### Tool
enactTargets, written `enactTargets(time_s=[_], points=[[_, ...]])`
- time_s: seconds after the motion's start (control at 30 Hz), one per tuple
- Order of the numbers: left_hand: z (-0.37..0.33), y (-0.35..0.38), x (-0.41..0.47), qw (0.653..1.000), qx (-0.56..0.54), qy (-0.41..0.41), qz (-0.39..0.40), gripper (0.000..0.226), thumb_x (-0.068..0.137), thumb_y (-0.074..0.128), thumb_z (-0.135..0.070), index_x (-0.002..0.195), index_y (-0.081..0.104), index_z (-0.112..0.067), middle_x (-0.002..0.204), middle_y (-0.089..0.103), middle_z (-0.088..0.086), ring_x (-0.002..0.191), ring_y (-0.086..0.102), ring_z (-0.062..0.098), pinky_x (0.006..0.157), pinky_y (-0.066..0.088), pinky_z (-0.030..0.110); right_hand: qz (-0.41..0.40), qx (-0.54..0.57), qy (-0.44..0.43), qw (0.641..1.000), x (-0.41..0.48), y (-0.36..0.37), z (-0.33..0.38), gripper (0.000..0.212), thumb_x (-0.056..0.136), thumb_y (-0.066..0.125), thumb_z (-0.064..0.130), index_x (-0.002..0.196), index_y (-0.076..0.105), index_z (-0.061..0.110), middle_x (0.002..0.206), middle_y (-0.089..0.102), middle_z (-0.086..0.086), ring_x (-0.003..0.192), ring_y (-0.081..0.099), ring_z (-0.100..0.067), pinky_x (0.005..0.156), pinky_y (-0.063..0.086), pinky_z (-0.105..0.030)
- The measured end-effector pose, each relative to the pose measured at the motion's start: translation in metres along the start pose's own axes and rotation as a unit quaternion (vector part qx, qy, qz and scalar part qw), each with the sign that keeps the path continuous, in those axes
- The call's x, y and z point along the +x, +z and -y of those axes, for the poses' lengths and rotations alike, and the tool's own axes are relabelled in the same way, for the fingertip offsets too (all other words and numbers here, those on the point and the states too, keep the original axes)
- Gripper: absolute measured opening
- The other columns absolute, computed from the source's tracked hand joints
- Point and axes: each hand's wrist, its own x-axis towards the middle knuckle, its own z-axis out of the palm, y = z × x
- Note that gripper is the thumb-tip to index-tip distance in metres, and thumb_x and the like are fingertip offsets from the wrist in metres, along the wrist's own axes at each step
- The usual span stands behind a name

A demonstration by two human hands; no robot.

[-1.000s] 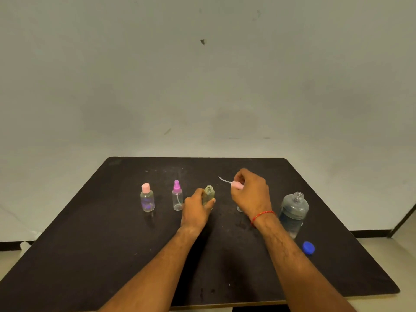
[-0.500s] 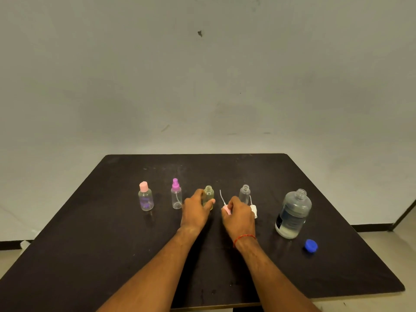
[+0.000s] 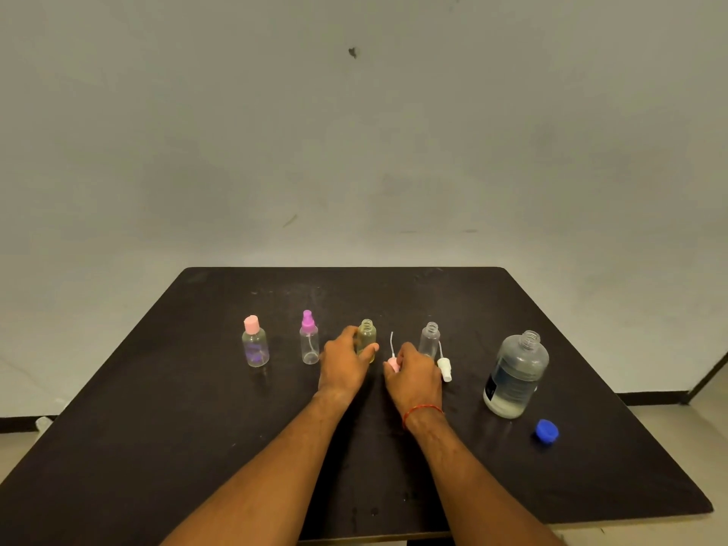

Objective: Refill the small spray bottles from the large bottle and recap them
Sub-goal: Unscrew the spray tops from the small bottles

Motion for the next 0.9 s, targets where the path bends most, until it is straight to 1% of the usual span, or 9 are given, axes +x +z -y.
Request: enactTargets(time_s=[0.1, 0.3, 0.37, 0.47, 0.53, 0.6, 0.7, 0.8, 0.9], points=[[-0.001, 0.0, -0.002, 1.0, -0.005, -0.012, 0.002, 0.039, 0.09, 0.077, -0.031, 0.123, 0.064, -0.014, 0.114, 0.074, 0.003, 0.103, 0.071, 0.019, 0.087, 0.056, 0.03, 0.0, 0.002, -0.004, 1.0, 0.0, -0.001, 0.001, 0.015, 0.084, 0.062, 0.023, 0.079, 0.052, 0.013, 0.077, 0.062, -0.007, 0.077, 0.061, -0.028, 0.065, 0.055, -0.04], [-0.001, 0.0, -0.006, 0.999, -0.034, -0.024, 0.004, 0.042, 0.088, 0.079, -0.031, 0.125, 0.064, -0.017, 0.114, 0.075, 0.001, 0.104, 0.071, 0.016, 0.091, 0.057, 0.032, 0.0, -0.011, -0.003, 1.0, 0.0, -0.005, 0.002, 0.015, 0.086, 0.058, 0.026, 0.083, 0.053, 0.012, 0.08, 0.061, -0.008, 0.075, 0.061, -0.029, 0.064, 0.054, -0.04], [0.0, -0.001, -0.008, 0.999, -0.039, -0.026, 0.005, 0.045, 0.088, 0.079, -0.031, 0.127, 0.063, -0.017, 0.117, 0.075, 0.001, 0.107, 0.071, 0.017, 0.092, 0.057, 0.033, 0.007, -0.011, -0.002, 1.0, -0.001, -0.005, 0.002, 0.016, 0.086, 0.059, 0.028, 0.083, 0.052, 0.014, 0.08, 0.061, -0.007, 0.074, 0.061, -0.027, 0.065, 0.055, -0.04], [0.002, -0.003, -0.013, 0.999, -0.031, -0.028, -0.006, 0.05, 0.089, 0.078, -0.032, 0.134, 0.06, -0.016, 0.127, 0.071, 0.004, 0.117, 0.067, 0.02, 0.095, 0.054, 0.03, 0.01, -0.008, -0.001, 1.0, -0.003, -0.007, 0.001, 0.017, 0.085, 0.06, 0.03, 0.081, 0.051, 0.016, 0.077, 0.06, -0.005, 0.072, 0.061, -0.026, 0.065, 0.056, -0.041], [0.002, -0.007, -0.018, 0.999, -0.019, -0.031, -0.018, 0.058, 0.09, 0.077, -0.034, 0.14, 0.056, -0.014, 0.136, 0.066, 0.007, 0.123, 0.064, 0.022, 0.101, 0.051, 0.033, 0.012, -0.006, -0.003, 1.0, -0.003, -0.007, 0.001, 0.017, 0.084, 0.06, 0.03, 0.079, 0.05, 0.017, 0.075, 0.059, -0.004, 0.071, 0.061, -0.026, 0.064, 0.056, -0.042], [0.004, -0.01, -0.024, 0.999, -0.015, -0.031, -0.029, 0.063, 0.089, 0.077, -0.039, 0.143, 0.055, -0.016, 0.138, 0.064, 0.008, 0.118, 0.068, 0.024, 0.103, 0.053, 0.038, 0.015, -0.002, -0.004, 1.0, -0.004, -0.007, 0.002, 0.019, 0.083, 0.061, 0.031, 0.078, 0.049, 0.018, 0.074, 0.059, -0.004, 0.069, 0.061, -0.025, 0.063, 0.056, -0.041], [0.01, -0.017, -0.035, 0.998, -0.012, -0.024, -0.052, 0.061, 0.087, 0.078, -0.047, 0.138, 0.058, -0.02, 0.132, 0.068, 0.003, 0.1, 0.074, 0.023, 0.096, 0.058, 0.045, 0.003, -0.005, -0.013, 1.0, -0.007, -0.008, 0.004, 0.022, 0.082, 0.064, 0.034, 0.078, 0.048, 0.02, 0.074, 0.061, -0.004, 0.068, 0.062, -0.024, 0.063, 0.056, -0.039], [0.018, -0.028, -0.045, 0.995, -0.02, -0.021, -0.095, 0.042, 0.087, 0.077, -0.045, 0.122, 0.065, -0.024, 0.11, 0.073, -0.007, 0.082, 0.074, 0.016, 0.089, 0.059, 0.047, -0.023, 0.0, -0.036, 0.999, -0.011, -0.01, 0.009, 0.025, 0.082, 0.071, 0.034, 0.081, 0.051, 0.019, 0.074, 0.061, -0.001, 0.068, 0.06, -0.02, 0.06, 0.052, -0.033], [0.027, -0.042, -0.051, 0.991, -0.034, -0.026, -0.127, 0.021, 0.089, 0.076, -0.04, 0.101, 0.063, -0.029, 0.089, 0.069, -0.011, 0.07, 0.071, 0.011, 0.078, 0.061, 0.045, -0.047, 0.015, -0.055, 0.997, -0.012, -0.012, 0.019, 0.028, 0.081, 0.074, 0.035, 0.079, 0.049, 0.022, 0.07, 0.058, 0.004, 0.062, 0.055, -0.013, 0.058, 0.045, -0.026]])
